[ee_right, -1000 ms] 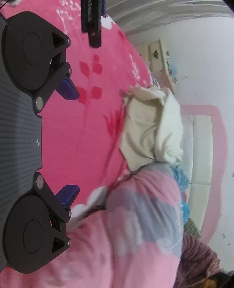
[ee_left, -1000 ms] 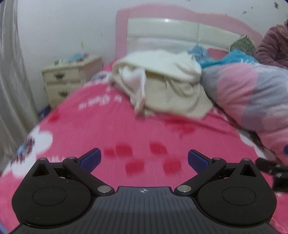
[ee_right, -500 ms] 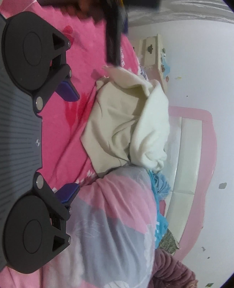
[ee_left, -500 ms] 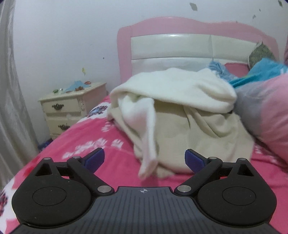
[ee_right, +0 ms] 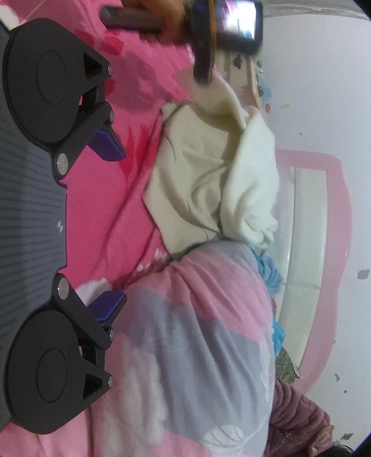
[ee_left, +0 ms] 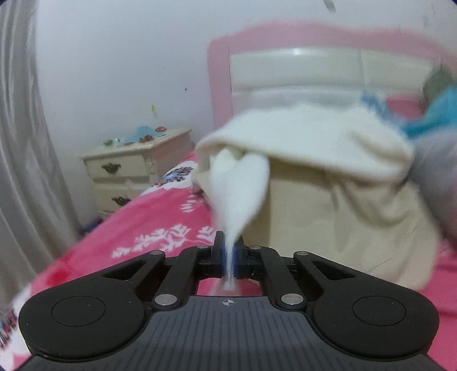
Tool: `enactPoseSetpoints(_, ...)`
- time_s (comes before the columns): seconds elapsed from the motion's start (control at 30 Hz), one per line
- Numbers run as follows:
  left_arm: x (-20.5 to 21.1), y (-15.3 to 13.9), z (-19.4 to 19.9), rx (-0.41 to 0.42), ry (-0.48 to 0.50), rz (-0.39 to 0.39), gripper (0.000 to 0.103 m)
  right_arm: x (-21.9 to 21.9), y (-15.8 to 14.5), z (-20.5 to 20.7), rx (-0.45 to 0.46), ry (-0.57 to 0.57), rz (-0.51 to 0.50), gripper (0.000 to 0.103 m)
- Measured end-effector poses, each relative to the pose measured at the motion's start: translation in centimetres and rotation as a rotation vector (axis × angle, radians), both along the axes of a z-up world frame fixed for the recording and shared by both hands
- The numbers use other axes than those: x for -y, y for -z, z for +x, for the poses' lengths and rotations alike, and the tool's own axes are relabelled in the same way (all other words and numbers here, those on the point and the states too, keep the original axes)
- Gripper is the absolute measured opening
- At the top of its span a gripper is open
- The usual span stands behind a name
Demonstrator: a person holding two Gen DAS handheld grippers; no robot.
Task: Fold clothes
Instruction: 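Grasp the white sweater with the left gripper while the right gripper grasps another part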
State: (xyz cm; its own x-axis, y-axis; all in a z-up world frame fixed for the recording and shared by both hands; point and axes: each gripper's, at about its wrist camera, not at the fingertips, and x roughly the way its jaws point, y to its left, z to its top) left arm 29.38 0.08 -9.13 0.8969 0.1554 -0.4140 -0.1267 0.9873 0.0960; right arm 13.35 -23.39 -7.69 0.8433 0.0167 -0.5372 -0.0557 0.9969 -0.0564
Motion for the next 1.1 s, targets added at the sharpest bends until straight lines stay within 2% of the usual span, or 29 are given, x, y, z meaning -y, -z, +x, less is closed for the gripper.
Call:
enactPoseSetpoints(0.07, -1.4, -1.4, -3.1, 0.048, 0.056, -0.047, 0.003, 0.3, -0.7, 0.0, 0.027, 0.002, 0.017, 0.099)
enactPoseSetpoints(0.17, -3.1, -3.2, -7.7, 0.059, 0.158, -0.117, 0.003, 0.3, -2.1, 0.3, 0.075, -0.031, 0.060, 0.099)
enactPoseSetpoints(0.2, -3.4, -3.6, -9.2, 0.065, 0.190, -0.127, 0.003, -0.3, -2.2, 1.1, 0.060, -0.054, 0.096, 0.099)
enactPoseSetpoints(0.3, -3.9, -4.3, -13.3, 0.067, 0.282, -0.141, 0.003, -2.8, -2.0, 4.9, -0.057, -0.138, 0.242, 0.101)
enactPoseSetpoints(0.5, -5.1, -4.2, -16.6, 0.025, 0.332, -0.178, 0.002, -7.9, -1.4, 12.5, -0.293, -0.305, 0.533, 0.102)
enactPoseSetpoints(0.6, -5.7, -4.1, -18.3, 0.003, 0.356, -0.196, 0.002, -10.8, 1.1, 15.1, -0.462, -0.309, 0.622, 0.101)
enactPoseSetpoints(0.7, -6.3, -4.1, -19.3, -0.019, 0.368, -0.219, 0.002, -12.6, 2.8, 15.4, -0.517, -0.296, 0.692, 0.101)
enactPoseSetpoints(0.87, -7.1, -6.0, -20.9, 0.027, 0.402, -0.225, 0.002, -12.4, 4.5, 15.2, -0.613, -0.286, 0.971, 0.100)
enactPoseSetpoints(1.0, -6.9, -7.9, -23.1, 0.086, 0.476, -0.231, 0.002, -10.4, 3.6, 13.2, -0.567, -0.326, 1.138, 0.100)
enactPoseSetpoints(1.1, -6.9, -9.2, -24.3, 0.115, 0.522, -0.321, 0.002, -8.7, 3.1, 11.6, -0.561, -0.337, 1.229, 0.100)
